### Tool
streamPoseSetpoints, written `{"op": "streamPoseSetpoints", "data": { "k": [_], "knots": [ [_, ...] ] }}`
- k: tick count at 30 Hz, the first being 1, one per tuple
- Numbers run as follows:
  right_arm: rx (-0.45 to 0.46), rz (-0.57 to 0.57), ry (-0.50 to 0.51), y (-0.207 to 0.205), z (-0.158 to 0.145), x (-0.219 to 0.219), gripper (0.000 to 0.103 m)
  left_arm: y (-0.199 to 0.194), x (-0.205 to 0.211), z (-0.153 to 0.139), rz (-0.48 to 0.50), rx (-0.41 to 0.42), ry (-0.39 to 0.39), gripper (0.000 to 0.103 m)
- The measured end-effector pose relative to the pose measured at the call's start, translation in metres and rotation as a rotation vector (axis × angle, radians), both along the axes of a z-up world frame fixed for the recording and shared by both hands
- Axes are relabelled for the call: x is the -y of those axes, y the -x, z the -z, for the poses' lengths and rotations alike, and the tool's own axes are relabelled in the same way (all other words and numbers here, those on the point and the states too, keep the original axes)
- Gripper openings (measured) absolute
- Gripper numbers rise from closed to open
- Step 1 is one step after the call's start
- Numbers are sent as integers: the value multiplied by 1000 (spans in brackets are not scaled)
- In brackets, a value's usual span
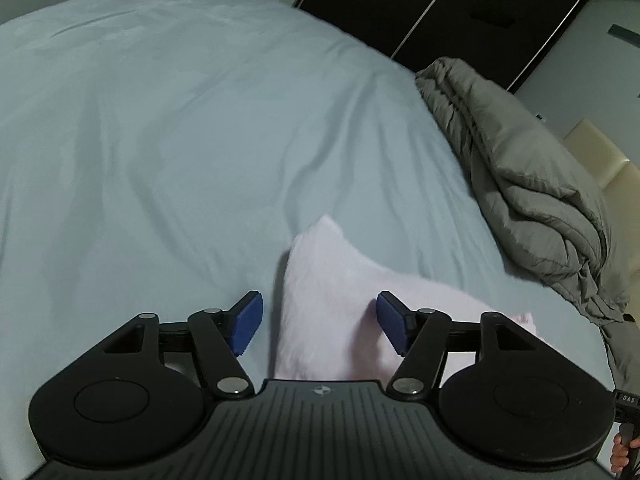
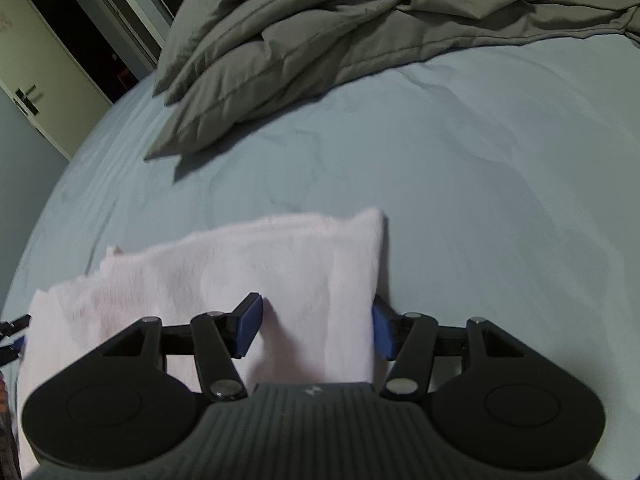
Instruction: Fold clothes
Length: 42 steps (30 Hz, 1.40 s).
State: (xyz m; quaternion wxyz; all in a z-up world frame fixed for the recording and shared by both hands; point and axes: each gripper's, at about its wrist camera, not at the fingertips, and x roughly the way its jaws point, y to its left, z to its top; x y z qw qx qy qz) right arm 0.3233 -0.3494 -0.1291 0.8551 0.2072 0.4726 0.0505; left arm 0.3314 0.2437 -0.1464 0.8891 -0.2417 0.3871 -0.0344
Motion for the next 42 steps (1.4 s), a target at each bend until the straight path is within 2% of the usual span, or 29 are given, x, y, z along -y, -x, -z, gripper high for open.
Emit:
{"op": "streamPoseSetpoints", "data": {
  "k": [1,2,3,4,5,8,11,14,19,24,32,37,42],
  "knots": [
    [7,-1,-10,-3,1,-1,60,-2,2,0,-2,9,-11,64],
    [13,-1,-12,-5,2,-3,55,-4,4,0,-5,18,-21,63],
    [16,-6,-6,-6,2,-5,39,-6,6,1,-7,27,-32,62],
    [19,-13,3,-8,2,-8,30,-7,7,0,-12,32,-40,54],
    [22,-19,11,-9,2,-11,17,-6,7,-3,-21,35,-48,41],
    [41,-25,8,-6,-4,-15,8,-3,7,-10,-46,44,-70,13],
    [61,-21,8,-2,-17,-17,6,-1,8,-16,-71,52,-93,4],
    [87,-20,8,4,-40,-19,5,4,6,-35,-85,64,-89,2],
    [141,-34,9,22,-91,-21,5,32,7,-85,-62,99,-111,2],
    [200,-56,-17,59,-146,-22,5,62,9,-136,-34,136,-135,2],
    [289,-80,-60,155,-226,-16,5,162,0,-208,11,216,-155,2],
    [300,-81,-89,224,-243,-5,5,235,-5,-226,62,250,-176,2],
    [265,-95,-92,287,-234,9,5,302,-12,-226,91,292,-195,2]
  ]
}}
